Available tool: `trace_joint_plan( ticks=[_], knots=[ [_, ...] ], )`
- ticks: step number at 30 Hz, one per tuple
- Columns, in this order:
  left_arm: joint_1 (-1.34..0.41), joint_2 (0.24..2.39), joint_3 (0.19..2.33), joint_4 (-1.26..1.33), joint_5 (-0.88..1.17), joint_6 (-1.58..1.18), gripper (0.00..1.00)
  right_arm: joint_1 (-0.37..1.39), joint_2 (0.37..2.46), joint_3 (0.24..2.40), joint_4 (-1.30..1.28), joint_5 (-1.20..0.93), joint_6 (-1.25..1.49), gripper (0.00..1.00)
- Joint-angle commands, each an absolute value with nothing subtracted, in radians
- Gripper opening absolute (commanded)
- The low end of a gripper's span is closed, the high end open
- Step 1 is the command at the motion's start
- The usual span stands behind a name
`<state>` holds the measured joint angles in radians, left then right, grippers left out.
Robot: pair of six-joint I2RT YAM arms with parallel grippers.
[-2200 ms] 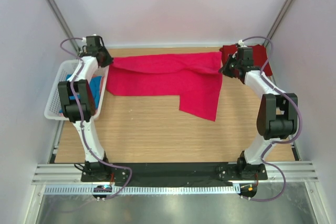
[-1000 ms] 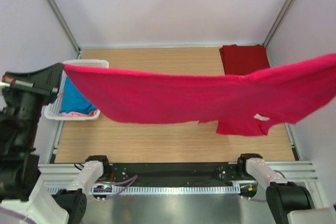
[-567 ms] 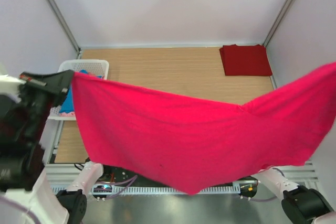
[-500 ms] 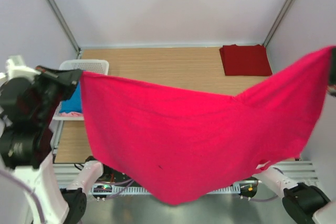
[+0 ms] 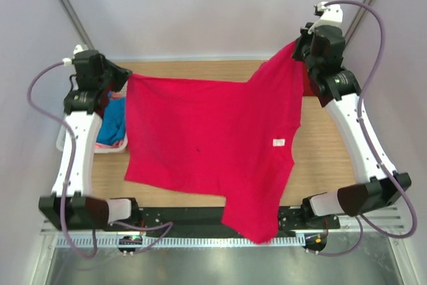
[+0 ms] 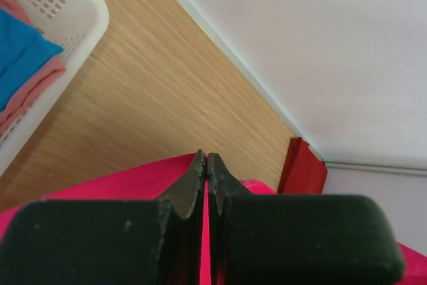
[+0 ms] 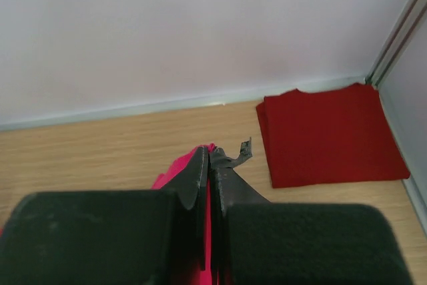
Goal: Fold and stack the t-shirts
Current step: Flatten the tshirt out, then fold the tshirt
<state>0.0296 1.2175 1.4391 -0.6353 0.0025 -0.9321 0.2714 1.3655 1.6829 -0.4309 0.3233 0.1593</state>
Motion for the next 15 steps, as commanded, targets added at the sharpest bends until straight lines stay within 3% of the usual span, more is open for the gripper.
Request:
trace_joint_plan(
  ticks=[1,6,10,15],
  knots=[
    [0.032,1.377,1.430,-0.410,0.029,-0.885,0.00,0.163,1.367,1.586,-0.165,0.227,0.191,0.01],
    [0.034,1.642,1.514,-0.325,0.026,-0.796,0.00,0.062,1.491,1.413,0.029,0.059,0.279,0.01],
    [0.034,1.801,1.624,-0.298,0.057,-0.752,0.00,0.022,1.607,1.419,0.118,-0.050,0.316,0.01],
    [0.044,1.942,1.759,-0.293,0.100,-0.733,0.00,0.012,1.686,1.480,0.054,-0.107,0.344,0.01]
  ],
)
